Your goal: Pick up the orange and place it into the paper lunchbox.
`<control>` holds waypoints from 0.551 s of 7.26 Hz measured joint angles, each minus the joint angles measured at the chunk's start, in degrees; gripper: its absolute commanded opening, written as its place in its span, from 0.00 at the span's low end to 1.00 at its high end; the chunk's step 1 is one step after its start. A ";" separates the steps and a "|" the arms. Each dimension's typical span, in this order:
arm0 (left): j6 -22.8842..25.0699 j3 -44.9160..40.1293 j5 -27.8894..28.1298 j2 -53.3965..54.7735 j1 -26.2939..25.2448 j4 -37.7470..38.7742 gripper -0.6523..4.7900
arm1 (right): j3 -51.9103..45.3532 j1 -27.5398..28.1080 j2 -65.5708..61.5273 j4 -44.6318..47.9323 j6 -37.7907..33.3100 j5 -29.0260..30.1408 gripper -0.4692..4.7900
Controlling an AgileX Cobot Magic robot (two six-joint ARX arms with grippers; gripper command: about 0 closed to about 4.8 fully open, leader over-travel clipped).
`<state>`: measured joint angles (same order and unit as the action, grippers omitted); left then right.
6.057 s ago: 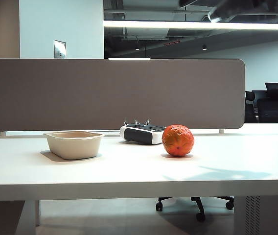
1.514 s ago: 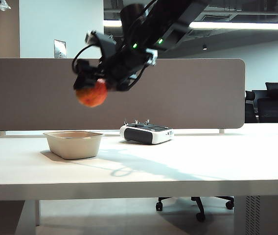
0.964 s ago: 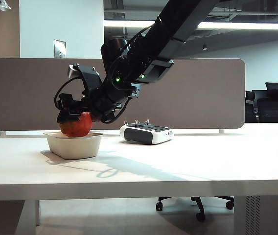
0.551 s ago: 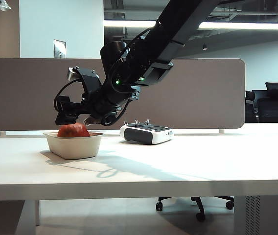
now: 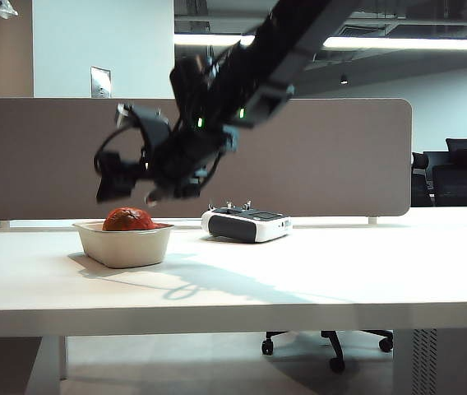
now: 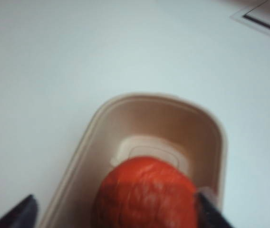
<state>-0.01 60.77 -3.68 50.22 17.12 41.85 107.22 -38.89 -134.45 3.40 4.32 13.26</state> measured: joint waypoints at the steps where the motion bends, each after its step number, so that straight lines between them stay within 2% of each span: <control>1: 0.00 0.00 0.26 0.00 0.00 0.00 0.11 | 0.26 -0.26 11.47 -21.29 0.42 -0.63 0.08; 4: 0.00 0.00 0.26 -0.02 0.00 0.00 0.11 | 0.17 -0.28 17.00 -39.78 0.46 -1.68 0.08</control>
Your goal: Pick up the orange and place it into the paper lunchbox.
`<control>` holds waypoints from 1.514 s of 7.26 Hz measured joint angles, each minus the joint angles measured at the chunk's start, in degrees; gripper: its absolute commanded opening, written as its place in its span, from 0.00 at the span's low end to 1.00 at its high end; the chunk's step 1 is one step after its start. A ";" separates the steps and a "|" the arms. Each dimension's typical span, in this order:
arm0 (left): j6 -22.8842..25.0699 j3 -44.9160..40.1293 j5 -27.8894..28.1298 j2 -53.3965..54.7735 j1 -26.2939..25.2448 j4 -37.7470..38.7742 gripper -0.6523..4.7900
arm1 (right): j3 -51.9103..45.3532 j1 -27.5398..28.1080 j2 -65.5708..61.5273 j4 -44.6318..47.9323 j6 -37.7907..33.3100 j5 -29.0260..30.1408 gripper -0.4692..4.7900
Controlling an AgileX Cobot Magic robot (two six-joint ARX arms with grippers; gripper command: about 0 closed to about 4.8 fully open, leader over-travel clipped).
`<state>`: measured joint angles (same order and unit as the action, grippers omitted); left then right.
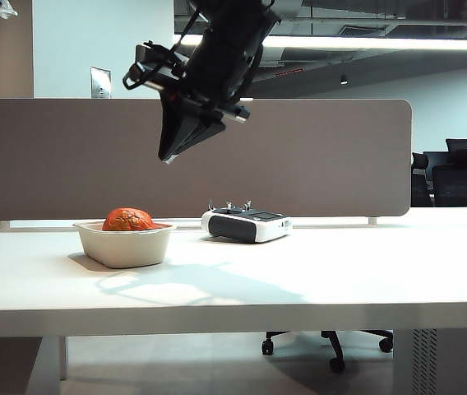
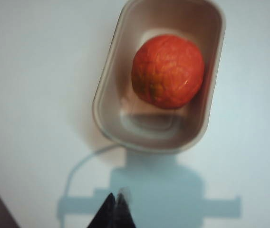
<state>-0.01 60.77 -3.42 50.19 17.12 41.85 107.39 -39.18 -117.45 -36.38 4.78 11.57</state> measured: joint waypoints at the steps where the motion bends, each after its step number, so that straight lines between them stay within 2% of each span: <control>1: 0.00 0.00 -1.16 0.00 0.00 0.00 0.11 | -0.02 -0.04 7.04 -8.81 1.64 -2.99 0.08; 2: 0.00 0.00 -3.06 -0.13 0.00 0.13 0.11 | -3.93 0.04 19.89 -19.08 2.71 -6.64 0.08; 3: 0.00 0.00 -3.06 -0.35 0.00 0.48 0.11 | -5.62 0.02 22.49 -19.06 2.71 -7.06 0.08; 4: 0.00 0.00 -3.76 -2.75 0.00 4.07 0.11 | -23.28 0.02 44.87 -18.34 1.09 -11.47 0.08; 5: 0.42 -0.52 -8.41 -2.86 0.02 6.45 0.11 | -30.77 0.02 58.38 -16.48 0.70 -15.72 0.08; 9: 0.44 -6.43 -6.32 -7.23 0.00 6.10 0.11 | -40.79 0.17 72.30 -12.50 0.07 -20.48 0.08; 10: 0.42 -12.20 -6.19 -13.99 0.00 0.35 0.11 | -51.80 0.24 81.83 -7.30 -0.24 -22.08 0.08; 11: 0.28 -13.40 -5.01 -14.88 0.02 -0.09 0.11 | -54.42 0.24 83.47 -5.42 -0.26 -22.10 0.08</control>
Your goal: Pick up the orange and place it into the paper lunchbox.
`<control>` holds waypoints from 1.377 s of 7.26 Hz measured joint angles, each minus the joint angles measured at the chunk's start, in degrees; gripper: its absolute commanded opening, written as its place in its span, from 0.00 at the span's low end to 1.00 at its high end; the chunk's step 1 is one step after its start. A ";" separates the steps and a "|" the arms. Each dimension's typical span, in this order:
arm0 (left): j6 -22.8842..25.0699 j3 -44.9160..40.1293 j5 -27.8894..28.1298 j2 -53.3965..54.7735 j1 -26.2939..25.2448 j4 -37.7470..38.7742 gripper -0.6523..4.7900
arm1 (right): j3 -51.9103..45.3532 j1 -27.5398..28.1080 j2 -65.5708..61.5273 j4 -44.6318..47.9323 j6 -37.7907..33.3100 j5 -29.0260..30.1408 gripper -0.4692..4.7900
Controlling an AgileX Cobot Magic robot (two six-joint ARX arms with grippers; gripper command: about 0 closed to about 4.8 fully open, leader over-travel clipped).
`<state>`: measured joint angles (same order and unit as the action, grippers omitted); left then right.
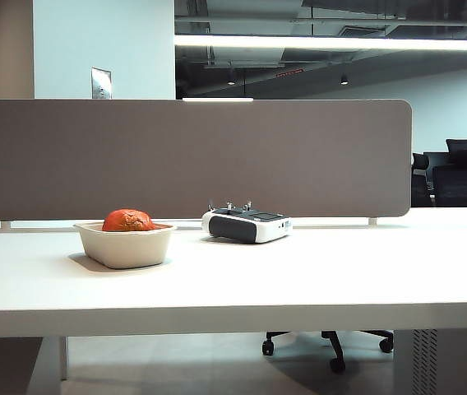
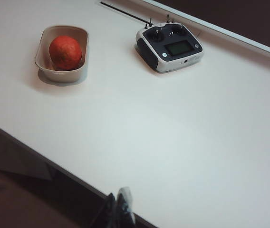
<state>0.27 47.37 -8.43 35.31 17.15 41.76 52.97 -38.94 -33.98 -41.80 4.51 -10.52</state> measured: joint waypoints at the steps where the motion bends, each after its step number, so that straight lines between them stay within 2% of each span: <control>1: -0.13 -1.18 1.36 -0.42 -0.02 -0.55 0.11 | -1.64 0.00 1.01 0.85 0.00 0.00 0.08; 8: -0.28 -11.91 -0.52 -1.14 -0.02 -15.26 0.11 | -3.58 0.00 1.75 0.26 -0.04 0.20 0.08; 10: 0.13 -18.97 -2.25 -1.79 0.00 -20.20 0.11 | -3.58 0.00 1.75 0.26 -0.04 0.20 0.08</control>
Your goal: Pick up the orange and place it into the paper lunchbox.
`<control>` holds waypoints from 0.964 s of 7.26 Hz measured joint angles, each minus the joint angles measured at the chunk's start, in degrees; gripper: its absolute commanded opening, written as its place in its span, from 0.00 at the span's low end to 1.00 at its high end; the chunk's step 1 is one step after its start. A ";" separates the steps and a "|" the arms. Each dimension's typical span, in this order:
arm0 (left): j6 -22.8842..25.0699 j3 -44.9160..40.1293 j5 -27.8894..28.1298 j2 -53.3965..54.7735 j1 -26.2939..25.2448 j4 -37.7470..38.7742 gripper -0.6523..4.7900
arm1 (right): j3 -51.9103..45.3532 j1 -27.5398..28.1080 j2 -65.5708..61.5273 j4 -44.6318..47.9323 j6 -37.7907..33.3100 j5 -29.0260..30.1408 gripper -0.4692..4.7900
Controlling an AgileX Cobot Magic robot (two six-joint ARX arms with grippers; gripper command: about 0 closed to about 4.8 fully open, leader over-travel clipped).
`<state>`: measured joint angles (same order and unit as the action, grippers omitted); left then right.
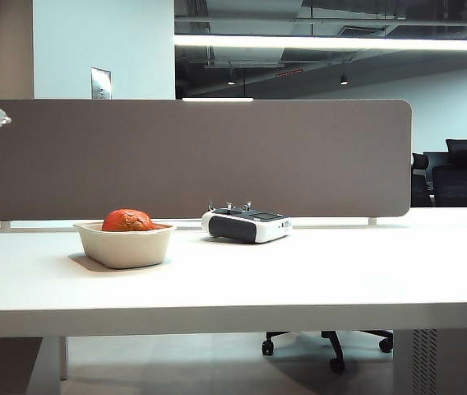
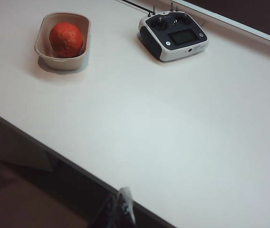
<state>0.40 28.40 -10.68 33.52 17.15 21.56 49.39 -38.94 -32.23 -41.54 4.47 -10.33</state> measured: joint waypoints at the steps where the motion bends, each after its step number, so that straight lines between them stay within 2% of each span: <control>1: -0.02 -1.73 -0.24 -1.38 -0.02 -4.59 0.11 | 0.00 0.00 0.00 0.00 0.00 0.00 0.08; 2: -0.02 -7.06 0.39 -9.33 -0.02 -10.49 0.11 | 0.00 0.02 -0.02 -0.04 0.00 0.00 0.08; 3: -2.67 -15.08 3.39 -22.14 -9.88 -11.96 0.11 | 0.00 0.02 -0.02 -0.17 0.00 -0.02 0.08; 4: -2.69 -18.47 3.21 -28.70 -15.54 -14.64 0.11 | 0.00 0.04 -0.02 -0.22 0.00 0.00 0.08; 5: -2.73 -19.21 3.19 -29.92 -16.31 -14.95 0.11 | 0.00 0.04 -0.02 -0.20 0.00 0.00 0.08; 6: -2.62 -28.11 10.80 -33.14 -18.64 -18.84 0.11 | 0.00 0.04 0.00 -0.37 0.00 -0.02 0.08; 7: -2.60 -28.11 10.82 -33.14 -18.64 -18.84 0.11 | 0.00 0.04 0.00 -0.39 0.00 0.00 0.08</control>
<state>-2.20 0.30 0.14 0.38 -1.50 2.72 49.39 -38.89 -32.23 -41.93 4.47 -10.33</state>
